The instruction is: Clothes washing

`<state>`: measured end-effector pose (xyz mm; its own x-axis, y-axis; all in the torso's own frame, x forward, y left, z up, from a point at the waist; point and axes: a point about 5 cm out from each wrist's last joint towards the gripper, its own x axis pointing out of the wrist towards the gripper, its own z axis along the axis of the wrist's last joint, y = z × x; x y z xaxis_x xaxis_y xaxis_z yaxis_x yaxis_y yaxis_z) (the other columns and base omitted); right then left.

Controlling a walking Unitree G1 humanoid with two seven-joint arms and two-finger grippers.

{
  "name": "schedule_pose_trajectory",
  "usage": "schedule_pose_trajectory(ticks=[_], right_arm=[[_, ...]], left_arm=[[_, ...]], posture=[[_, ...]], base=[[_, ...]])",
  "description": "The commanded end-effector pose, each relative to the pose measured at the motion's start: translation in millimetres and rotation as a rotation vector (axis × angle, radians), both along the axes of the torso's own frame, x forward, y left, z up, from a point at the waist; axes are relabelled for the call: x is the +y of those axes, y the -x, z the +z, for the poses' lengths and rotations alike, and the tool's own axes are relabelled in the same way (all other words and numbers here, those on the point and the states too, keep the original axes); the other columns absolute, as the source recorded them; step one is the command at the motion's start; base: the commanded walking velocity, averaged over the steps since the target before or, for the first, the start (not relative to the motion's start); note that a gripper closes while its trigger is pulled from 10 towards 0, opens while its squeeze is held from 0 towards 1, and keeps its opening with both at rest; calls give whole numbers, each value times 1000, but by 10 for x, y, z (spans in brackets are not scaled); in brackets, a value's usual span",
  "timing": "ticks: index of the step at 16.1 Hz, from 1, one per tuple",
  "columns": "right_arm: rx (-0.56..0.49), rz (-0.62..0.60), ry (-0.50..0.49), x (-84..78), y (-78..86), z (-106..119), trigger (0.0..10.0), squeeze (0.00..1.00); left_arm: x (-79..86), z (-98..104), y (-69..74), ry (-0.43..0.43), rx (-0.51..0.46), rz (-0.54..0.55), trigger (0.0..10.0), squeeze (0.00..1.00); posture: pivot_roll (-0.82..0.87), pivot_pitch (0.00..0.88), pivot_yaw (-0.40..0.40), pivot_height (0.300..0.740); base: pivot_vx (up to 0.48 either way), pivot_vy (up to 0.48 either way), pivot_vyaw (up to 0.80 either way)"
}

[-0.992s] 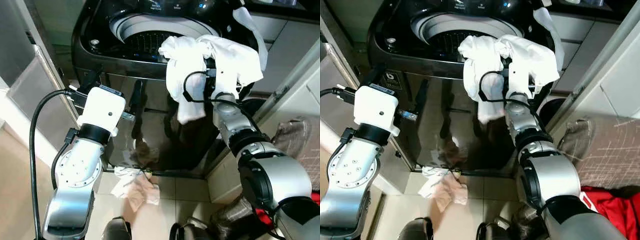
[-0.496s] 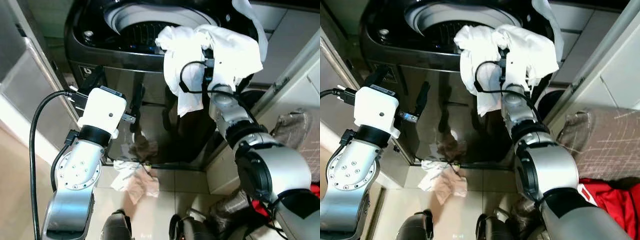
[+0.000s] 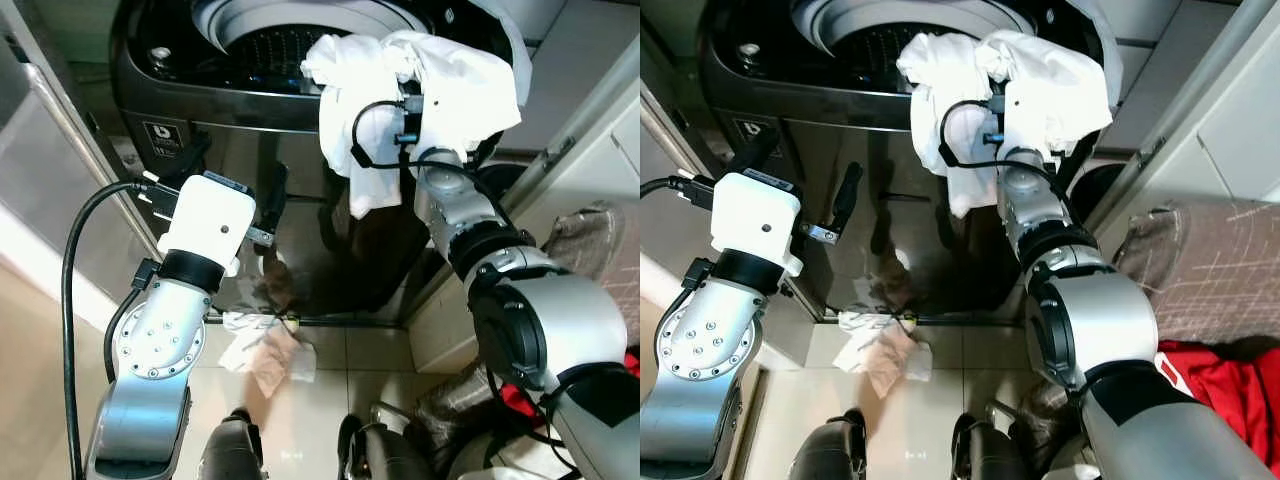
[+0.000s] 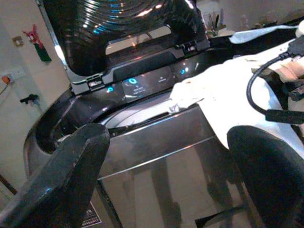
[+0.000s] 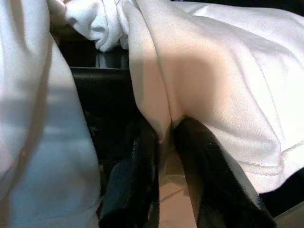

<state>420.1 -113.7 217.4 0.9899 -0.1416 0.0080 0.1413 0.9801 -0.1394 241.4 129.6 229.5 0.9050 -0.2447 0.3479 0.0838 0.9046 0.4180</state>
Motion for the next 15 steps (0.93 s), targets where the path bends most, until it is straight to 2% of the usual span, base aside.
schedule_pose_trajectory(ticks=[1,4,7,8,9,10,11,12,13,14,15], right_arm=[[-152,9,-8,-5,-52,432,0,0],[-250,71,17,119,-66,840,0,0],[-322,125,92,254,-44,1139,0,0],[-361,138,126,305,-25,1306,0,0],[-423,119,212,335,8,1484,0,0],[-438,103,239,337,15,1517,0,0],[-445,105,345,385,22,1520,0,0],[-336,169,410,442,-18,1278,10000,0],[-293,184,399,444,-31,1177,10000,431],[-199,236,329,456,-50,975,10000,1000],[-104,290,196,474,-57,810,10000,1000]], left_arm=[[-42,12,11,2,-7,-14,10000,0],[-69,5,-1,6,-12,-14,10000,0],[-84,-6,-2,14,-14,-8,10000,0],[-89,-15,0,14,-14,-5,10000,0],[-83,-22,4,15,-16,7,10000,0],[-76,-21,4,16,-17,12,10000,0],[-62,-16,3,16,-21,23,10000,0],[-55,-20,5,17,-22,32,10000,0],[-57,-24,4,18,-21,32,10000,0],[-70,-32,4,18,-20,31,10000,0],[-81,-34,3,18,-19,29,10000,0]], posture=[[200,196,-77,740],[198,186,-92,740],[203,182,-109,740],[207,182,-116,740],[216,181,-129,740],[216,181,-129,740],[221,180,-136,740],[220,178,-143,740],[220,178,-143,740],[219,177,-145,740],[218,180,-143,740]], base=[[0,0,0],[0,0,0],[0,0,0],[0,0,0],[0,0,0],[0,0,0],[0,0,0],[0,0,0],[0,0,0],[0,0,0],[0,0,0]])
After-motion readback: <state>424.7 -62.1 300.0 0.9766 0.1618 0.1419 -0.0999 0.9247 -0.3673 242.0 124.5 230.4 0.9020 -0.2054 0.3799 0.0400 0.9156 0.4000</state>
